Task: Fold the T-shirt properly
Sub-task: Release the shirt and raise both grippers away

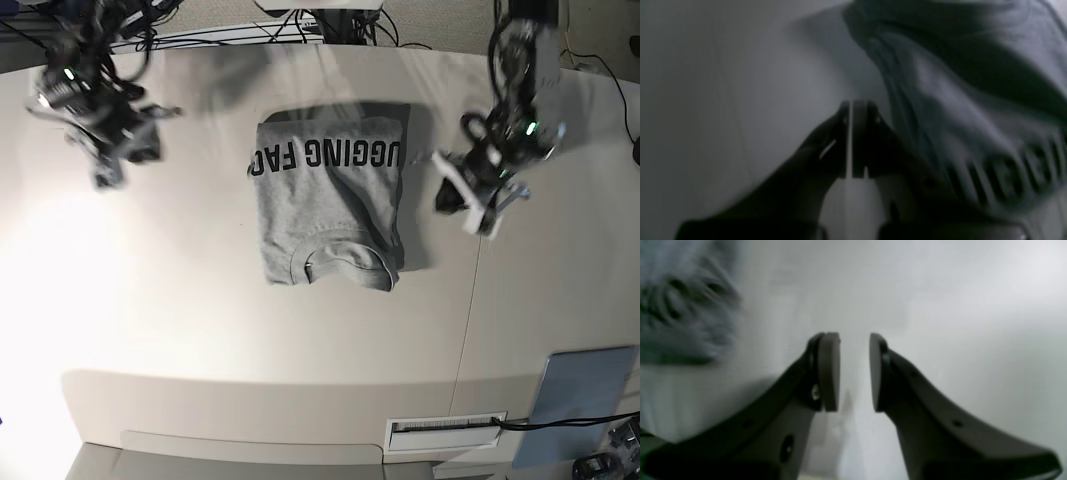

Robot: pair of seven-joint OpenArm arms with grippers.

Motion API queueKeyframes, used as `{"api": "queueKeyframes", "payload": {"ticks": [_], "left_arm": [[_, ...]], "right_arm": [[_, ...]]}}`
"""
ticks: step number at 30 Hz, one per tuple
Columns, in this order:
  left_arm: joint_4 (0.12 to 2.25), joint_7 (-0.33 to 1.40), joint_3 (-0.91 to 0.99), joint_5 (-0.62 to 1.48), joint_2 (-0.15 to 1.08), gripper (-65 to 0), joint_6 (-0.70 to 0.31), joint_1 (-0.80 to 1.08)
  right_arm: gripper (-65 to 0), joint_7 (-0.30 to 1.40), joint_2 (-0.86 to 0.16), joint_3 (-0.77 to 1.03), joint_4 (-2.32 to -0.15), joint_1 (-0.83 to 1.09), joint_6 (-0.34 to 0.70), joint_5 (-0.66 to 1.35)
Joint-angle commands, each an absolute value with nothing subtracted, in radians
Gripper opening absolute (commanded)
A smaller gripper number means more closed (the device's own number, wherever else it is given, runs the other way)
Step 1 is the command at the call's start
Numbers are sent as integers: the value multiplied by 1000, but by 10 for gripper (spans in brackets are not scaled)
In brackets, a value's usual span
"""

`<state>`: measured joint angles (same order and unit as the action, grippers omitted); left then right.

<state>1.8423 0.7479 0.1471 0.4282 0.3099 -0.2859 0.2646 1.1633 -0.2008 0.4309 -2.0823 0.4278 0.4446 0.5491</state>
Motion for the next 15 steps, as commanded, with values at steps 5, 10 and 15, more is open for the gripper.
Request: {"api": "queueKeyframes", "payload": {"ticks": [5, 10, 15], "left_arm": [[2019, 794, 271, 481, 318, -633, -295, 494], [2041, 792, 357, 511, 318, -633, -342, 737], [2025, 731, 388, 514, 317, -633, -404, 957]], "right_arm": [[-498, 1177, -210, 630, -2181, 627, 451, 637], [-498, 1178, -154, 760, -2185, 836, 458, 647], [-498, 1175, -45, 786, -2175, 993, 524, 563]]}}
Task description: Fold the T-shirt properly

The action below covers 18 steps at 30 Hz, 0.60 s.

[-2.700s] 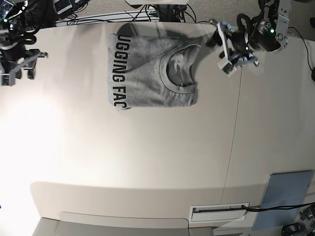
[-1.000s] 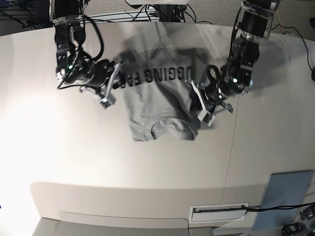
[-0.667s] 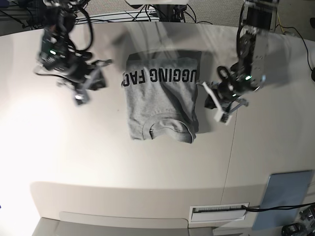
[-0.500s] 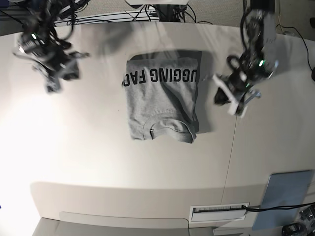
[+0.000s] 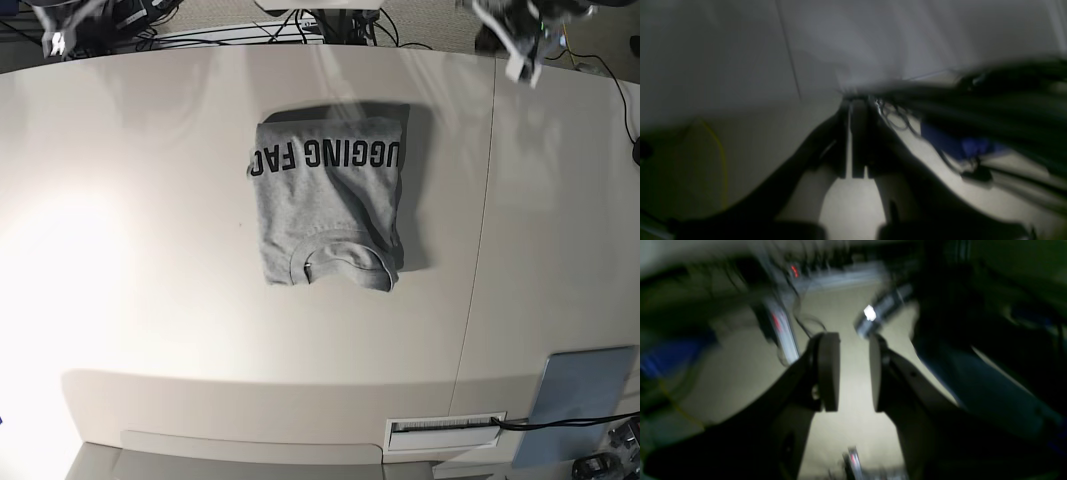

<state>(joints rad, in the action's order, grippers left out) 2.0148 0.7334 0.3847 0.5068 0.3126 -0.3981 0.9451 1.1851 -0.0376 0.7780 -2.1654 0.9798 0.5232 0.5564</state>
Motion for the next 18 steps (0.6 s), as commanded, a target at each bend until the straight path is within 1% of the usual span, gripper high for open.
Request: {"api": "queueKeyframes", "payload": {"ticks": [1, 3, 5, 8, 10, 14, 18], "left_arm": [[2008, 732, 384, 514, 315, -633, -425, 987], [1943, 732, 370, 514, 316, -633, -458, 1023], [1843, 713, 349, 509, 316, -633, -473, 1028], [1652, 606, 308, 482, 316, -632, -473, 1001], [1514, 556, 272, 437, 315, -632, -473, 954], [1222, 548, 197, 399, 312, -632, -473, 808], [953, 501, 137, 399, 309, -632, -472, 642]], "right_arm": [[-498, 1165, -24, 786, -2157, 1011, 532, 533], [-498, 1127, 9, 786, -2091, 1022, 555, 479], [-498, 1074, 20, 786, -1992, 1014, 576, 448], [-498, 1023, 12, 786, -1811, 964, 609, 401], [-498, 1018, -12, 785, -1679, 909, 622, 369], [-498, 1004, -102, 785, -1387, 780, 660, 341], [-498, 917, -197, 785, -1101, 652, 689, 300]]}}
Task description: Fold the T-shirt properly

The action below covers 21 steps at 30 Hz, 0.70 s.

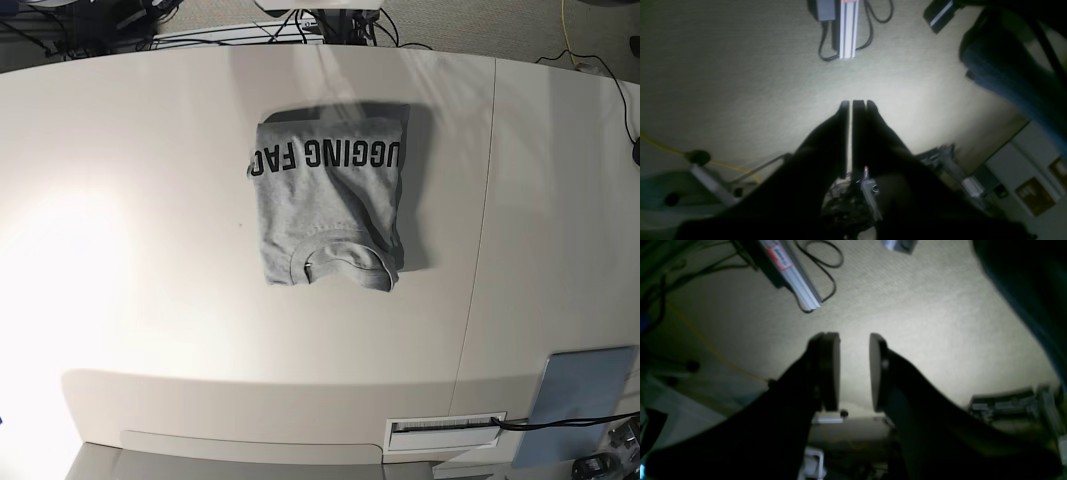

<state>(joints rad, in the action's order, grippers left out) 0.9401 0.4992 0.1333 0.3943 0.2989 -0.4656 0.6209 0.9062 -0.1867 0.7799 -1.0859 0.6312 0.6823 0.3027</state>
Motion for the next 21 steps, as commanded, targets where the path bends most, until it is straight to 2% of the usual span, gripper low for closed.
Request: {"api": "queueKeyframes", "payload": {"ticks": [1, 8, 12, 15, 21], "left_arm": [[898, 485, 126, 394, 307, -632, -472, 604], [670, 445, 119, 287, 236, -632, -449, 379], [590, 448, 119, 212, 181, -632, -364, 292], [522, 447, 119, 190, 149, -632, -323, 246], [418, 444, 119, 194, 139, -632, -321, 179]], "right_arm": [[-498, 892, -219, 784, -1035, 624, 693, 273], [-498, 638, -348, 699, -718, 461, 698, 166], [-498, 627, -369, 537, -664, 384, 694, 137], [-498, 627, -363, 411, -644, 347, 631, 141], [-498, 598, -343, 209, -640, 330, 475, 141]]}}
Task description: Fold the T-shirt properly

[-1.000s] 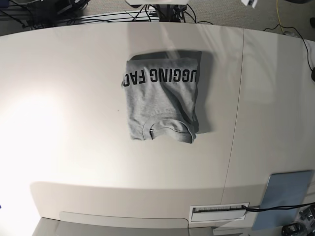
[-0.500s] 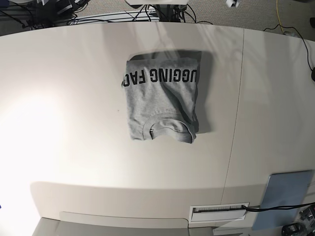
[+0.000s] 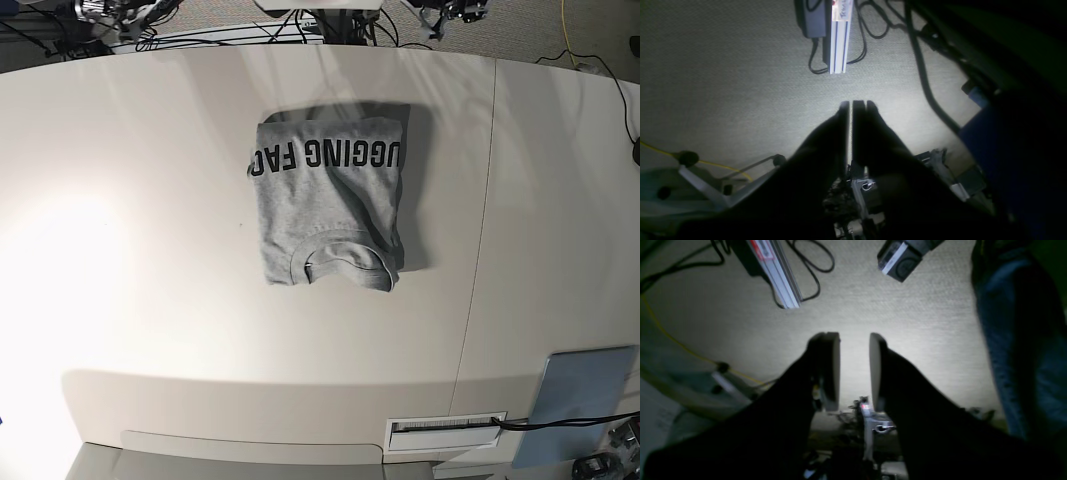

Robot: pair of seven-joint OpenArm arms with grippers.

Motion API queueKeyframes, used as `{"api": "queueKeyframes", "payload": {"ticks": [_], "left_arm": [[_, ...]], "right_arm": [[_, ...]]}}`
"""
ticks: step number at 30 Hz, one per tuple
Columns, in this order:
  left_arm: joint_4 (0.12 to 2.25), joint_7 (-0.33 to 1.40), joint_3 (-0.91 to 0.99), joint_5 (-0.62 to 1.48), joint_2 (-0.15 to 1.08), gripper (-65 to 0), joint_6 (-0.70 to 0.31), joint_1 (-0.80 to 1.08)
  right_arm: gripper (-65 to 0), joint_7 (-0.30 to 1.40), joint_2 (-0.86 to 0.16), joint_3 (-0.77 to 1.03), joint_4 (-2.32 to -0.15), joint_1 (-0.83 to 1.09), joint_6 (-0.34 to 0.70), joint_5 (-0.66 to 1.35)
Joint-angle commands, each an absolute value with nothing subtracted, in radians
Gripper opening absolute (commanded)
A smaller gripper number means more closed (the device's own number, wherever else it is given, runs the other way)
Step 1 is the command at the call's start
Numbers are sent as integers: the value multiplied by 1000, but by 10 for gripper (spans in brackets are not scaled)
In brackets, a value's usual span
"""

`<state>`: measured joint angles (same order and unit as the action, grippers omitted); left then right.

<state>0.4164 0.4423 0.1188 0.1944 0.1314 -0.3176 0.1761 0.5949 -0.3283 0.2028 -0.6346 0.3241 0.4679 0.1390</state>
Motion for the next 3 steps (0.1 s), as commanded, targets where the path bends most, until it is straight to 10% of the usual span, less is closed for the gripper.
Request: {"api": "queueKeyframes", "payload": {"ticks": [1, 3], "left_arm": [[416, 444, 119, 194, 139, -632, -322, 177], [416, 442, 119, 195, 138, -632, -322, 177]], "right_arm": [[-498, 593, -342, 186, -640, 330, 463, 141], [-498, 587, -341, 153, -640, 329, 446, 141]]}}
